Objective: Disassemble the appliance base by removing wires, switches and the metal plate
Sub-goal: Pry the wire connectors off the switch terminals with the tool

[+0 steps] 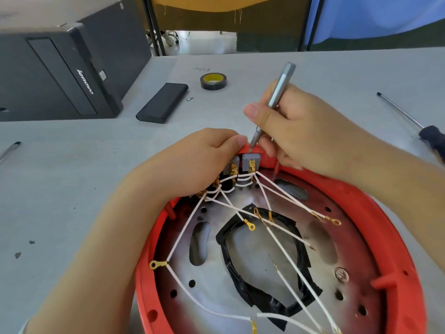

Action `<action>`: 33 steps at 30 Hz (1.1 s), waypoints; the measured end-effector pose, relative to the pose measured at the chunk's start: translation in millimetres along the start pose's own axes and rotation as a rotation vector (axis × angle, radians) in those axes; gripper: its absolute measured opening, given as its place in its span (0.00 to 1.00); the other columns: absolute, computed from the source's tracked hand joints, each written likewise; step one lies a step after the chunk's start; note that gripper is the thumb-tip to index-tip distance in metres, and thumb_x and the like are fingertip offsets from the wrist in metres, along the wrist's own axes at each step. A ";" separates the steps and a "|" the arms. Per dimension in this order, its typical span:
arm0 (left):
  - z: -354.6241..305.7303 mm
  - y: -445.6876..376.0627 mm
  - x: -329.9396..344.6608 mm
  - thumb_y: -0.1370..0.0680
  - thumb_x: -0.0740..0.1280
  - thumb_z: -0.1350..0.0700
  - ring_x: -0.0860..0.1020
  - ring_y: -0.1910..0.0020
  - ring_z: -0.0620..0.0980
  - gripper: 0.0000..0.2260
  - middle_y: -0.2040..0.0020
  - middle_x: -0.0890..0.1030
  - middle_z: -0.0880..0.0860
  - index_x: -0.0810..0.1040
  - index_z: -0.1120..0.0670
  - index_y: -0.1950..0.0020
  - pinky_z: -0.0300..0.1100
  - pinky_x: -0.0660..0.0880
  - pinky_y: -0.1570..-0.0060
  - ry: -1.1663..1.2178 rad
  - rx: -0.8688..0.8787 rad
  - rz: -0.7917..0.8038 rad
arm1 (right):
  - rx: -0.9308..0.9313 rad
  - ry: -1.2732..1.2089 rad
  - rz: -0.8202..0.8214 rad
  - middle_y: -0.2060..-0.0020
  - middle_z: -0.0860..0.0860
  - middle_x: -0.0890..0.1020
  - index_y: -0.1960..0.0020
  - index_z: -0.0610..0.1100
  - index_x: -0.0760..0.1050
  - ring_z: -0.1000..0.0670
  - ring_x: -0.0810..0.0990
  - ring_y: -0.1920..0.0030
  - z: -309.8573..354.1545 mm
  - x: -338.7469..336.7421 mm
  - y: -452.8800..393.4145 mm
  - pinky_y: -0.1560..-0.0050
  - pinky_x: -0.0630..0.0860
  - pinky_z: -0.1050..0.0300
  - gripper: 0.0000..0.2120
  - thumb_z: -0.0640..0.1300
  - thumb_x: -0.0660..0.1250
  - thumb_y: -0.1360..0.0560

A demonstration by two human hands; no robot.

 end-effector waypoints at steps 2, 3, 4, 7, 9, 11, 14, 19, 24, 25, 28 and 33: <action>0.3 0.5 -0.3 0.18 0.52 0.45 0.74 0.68 0.42 0.20 0.55 0.81 0.56 0.77 0.57 0.45 0.37 0.72 0.61 -0.002 -0.006 -0.001 | -0.081 -0.080 -0.052 0.76 0.54 0.71 0.61 0.50 0.65 0.57 0.70 0.78 3.3 1.4 9.3 0.77 0.64 0.69 0.12 0.52 0.58 0.20; 0.1 0.8 -0.1 0.18 0.52 0.45 0.73 0.69 0.42 0.20 0.55 0.81 0.56 0.77 0.57 0.44 0.36 0.71 0.62 -0.002 -0.010 0.000 | -0.102 -0.109 -0.059 0.77 0.54 0.70 0.61 0.50 0.64 0.56 0.69 0.79 3.3 2.2 12.5 0.76 0.63 0.68 0.13 0.51 0.57 0.19; -0.5 1.1 0.1 0.18 0.52 0.45 0.73 0.71 0.41 0.20 0.57 0.81 0.55 0.77 0.57 0.44 0.34 0.71 0.65 -0.001 -0.011 0.003 | -0.112 -0.123 -0.062 0.78 0.54 0.69 0.61 0.50 0.64 0.56 0.67 0.79 2.7 2.6 14.2 0.77 0.63 0.68 0.13 0.51 0.57 0.19; -1.8 2.1 -0.1 0.18 0.52 0.45 0.70 0.75 0.42 0.20 0.57 0.80 0.58 0.76 0.58 0.44 0.33 0.68 0.71 0.000 -0.007 0.005 | -0.116 -0.105 -0.066 0.78 0.53 0.68 0.61 0.50 0.64 0.56 0.66 0.79 1.8 3.0 14.1 0.75 0.62 0.66 0.13 0.51 0.56 0.19; -1.7 2.2 -0.5 0.18 0.52 0.45 0.69 0.75 0.43 0.20 0.56 0.80 0.59 0.76 0.59 0.44 0.34 0.68 0.71 -0.004 -0.002 0.000 | -0.123 -0.049 -0.069 0.78 0.53 0.68 0.62 0.51 0.63 0.55 0.66 0.78 2.8 4.0 13.5 0.74 0.63 0.61 0.13 0.51 0.56 0.19; -2.1 1.7 0.0 0.18 0.53 0.46 0.68 0.77 0.40 0.20 0.61 0.79 0.58 0.76 0.59 0.45 0.31 0.66 0.74 -0.003 0.000 -0.001 | -0.121 -0.024 -0.065 0.78 0.53 0.69 0.62 0.51 0.63 0.55 0.66 0.78 3.6 5.2 13.6 0.73 0.63 0.59 0.13 0.52 0.56 0.19; -1.7 1.3 0.0 0.18 0.53 0.45 0.68 0.79 0.39 0.20 0.66 0.76 0.53 0.77 0.59 0.46 0.29 0.65 0.77 0.002 -0.009 0.005 | -0.117 0.001 -0.066 0.77 0.54 0.70 0.62 0.51 0.63 0.55 0.67 0.77 4.9 5.7 13.5 0.72 0.64 0.59 0.13 0.52 0.56 0.19; -0.7 1.3 -0.5 0.18 0.52 0.45 0.70 0.73 0.43 0.20 0.57 0.81 0.57 0.77 0.57 0.46 0.37 0.70 0.68 -0.008 -0.011 0.005 | -0.081 0.011 -0.059 0.79 0.56 0.71 0.62 0.51 0.63 0.56 0.68 0.77 3.7 7.1 10.4 0.72 0.64 0.62 0.13 0.52 0.57 0.20; -0.9 1.6 1.0 0.18 0.52 0.45 0.69 0.74 0.41 0.20 0.58 0.80 0.57 0.77 0.57 0.48 0.37 0.70 0.68 -0.009 -0.022 0.024 | -0.022 -0.070 -0.066 0.81 0.58 0.70 0.60 0.47 0.66 0.57 0.69 0.79 -2.3 4.7 4.8 0.75 0.62 0.69 0.13 0.52 0.57 0.20; -1.0 1.7 0.9 0.18 0.52 0.45 0.70 0.73 0.43 0.20 0.57 0.80 0.57 0.77 0.57 0.48 0.38 0.71 0.67 -0.012 -0.020 0.027 | -0.030 -0.086 -0.075 0.81 0.58 0.70 0.61 0.48 0.66 0.57 0.69 0.79 -2.1 3.6 6.0 0.75 0.62 0.69 0.13 0.52 0.57 0.20; -1.3 2.1 1.0 0.18 0.52 0.45 0.72 0.70 0.45 0.20 0.56 0.81 0.57 0.77 0.57 0.46 0.39 0.72 0.64 -0.020 -0.017 0.030 | -0.058 -0.080 -0.083 0.80 0.57 0.70 0.61 0.49 0.65 0.56 0.68 0.79 0.5 3.3 9.5 0.74 0.63 0.67 0.13 0.51 0.57 0.20; -1.4 2.0 -0.2 0.18 0.52 0.45 0.69 0.72 0.42 0.20 0.56 0.80 0.58 0.77 0.57 0.45 0.40 0.72 0.64 -0.032 -0.017 0.011 | -0.128 0.029 -0.101 0.77 0.57 0.73 0.62 0.52 0.63 0.56 0.70 0.76 9.3 5.0 13.2 0.72 0.65 0.66 0.12 0.51 0.57 0.20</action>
Point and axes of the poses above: each hand's wrist, its own y-axis away from the middle knuckle, its own x-axis out of the palm, z = x × y, the point moved 8 cm from there along -y, towards the middle knuckle
